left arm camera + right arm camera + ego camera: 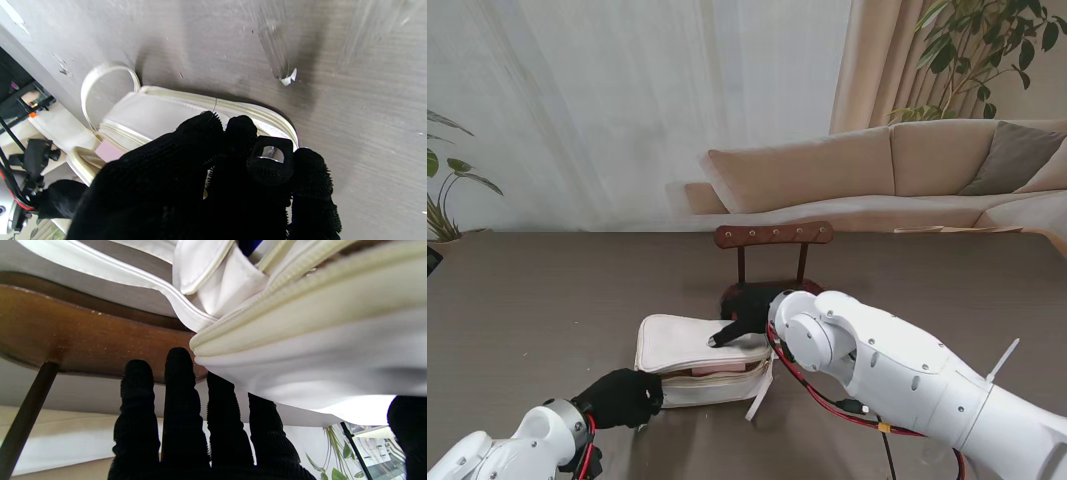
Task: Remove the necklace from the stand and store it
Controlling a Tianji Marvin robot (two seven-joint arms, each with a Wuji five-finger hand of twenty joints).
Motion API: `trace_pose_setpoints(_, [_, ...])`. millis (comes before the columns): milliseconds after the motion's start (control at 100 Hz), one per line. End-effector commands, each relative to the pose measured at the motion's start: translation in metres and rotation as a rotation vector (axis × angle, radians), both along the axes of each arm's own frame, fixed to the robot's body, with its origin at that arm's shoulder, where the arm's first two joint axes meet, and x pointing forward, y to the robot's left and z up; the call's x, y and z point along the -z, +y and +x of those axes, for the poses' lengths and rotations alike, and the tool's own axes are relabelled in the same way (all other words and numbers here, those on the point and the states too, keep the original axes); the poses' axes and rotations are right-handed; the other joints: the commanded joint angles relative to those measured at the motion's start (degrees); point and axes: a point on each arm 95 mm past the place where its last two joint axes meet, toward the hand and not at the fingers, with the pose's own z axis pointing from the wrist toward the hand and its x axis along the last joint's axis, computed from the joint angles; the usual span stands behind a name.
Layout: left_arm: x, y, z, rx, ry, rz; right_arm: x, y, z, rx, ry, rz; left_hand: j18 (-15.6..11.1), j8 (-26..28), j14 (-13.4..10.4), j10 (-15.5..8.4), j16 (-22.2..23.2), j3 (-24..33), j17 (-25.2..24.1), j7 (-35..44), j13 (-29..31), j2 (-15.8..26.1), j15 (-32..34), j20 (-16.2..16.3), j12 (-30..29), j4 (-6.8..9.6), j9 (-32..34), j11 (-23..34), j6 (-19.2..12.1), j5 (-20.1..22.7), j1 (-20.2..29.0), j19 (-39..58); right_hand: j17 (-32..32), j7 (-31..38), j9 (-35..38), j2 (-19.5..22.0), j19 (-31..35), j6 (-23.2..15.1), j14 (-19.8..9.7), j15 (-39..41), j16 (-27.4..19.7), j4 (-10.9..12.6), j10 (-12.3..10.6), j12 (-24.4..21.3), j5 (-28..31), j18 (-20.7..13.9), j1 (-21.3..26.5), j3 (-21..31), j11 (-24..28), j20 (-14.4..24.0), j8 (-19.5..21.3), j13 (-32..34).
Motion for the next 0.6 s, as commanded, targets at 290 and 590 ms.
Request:
trace_pose_setpoints(290, [0.013,0.000,0.011,-0.069,-0.040,-0.017,0.018,0.022,-0.032,-0.052,0.105,0.035,-1.46,1.19,-1.52,0.57,1.14,2.63,0.59,4.79,1.99,0.56,0.20,-0.05,-0.97,0.41,1.61,0.71,-2.06,2.64,0.81,2.20,-8.75,8.35,1.63,1.61,3.74,-3.06,0.30,0.70,1.16,2.06,-1.49,1.26,6.20,-1.15,1.60,-3.53,1.35,-0.06,4.60,1.98])
trace_pose_setpoints(590, [0.005,0.015,0.023,-0.118,-0.087,0.034,0.012,0.031,-0.053,-0.073,0.125,0.105,-1.51,1.09,-1.51,0.51,0.93,2.93,0.86,4.64,2.26,0.41,-0.08,-0.27,-1.10,0.26,1.78,0.70,-2.05,2.89,0.60,2.29,-8.62,8.36,1.83,1.90,4.59,-2.66,0.79,0.99,1.25,2.38,-1.00,1.32,6.22,-1.00,3.09,-4.02,1.48,-0.65,4.79,2.16])
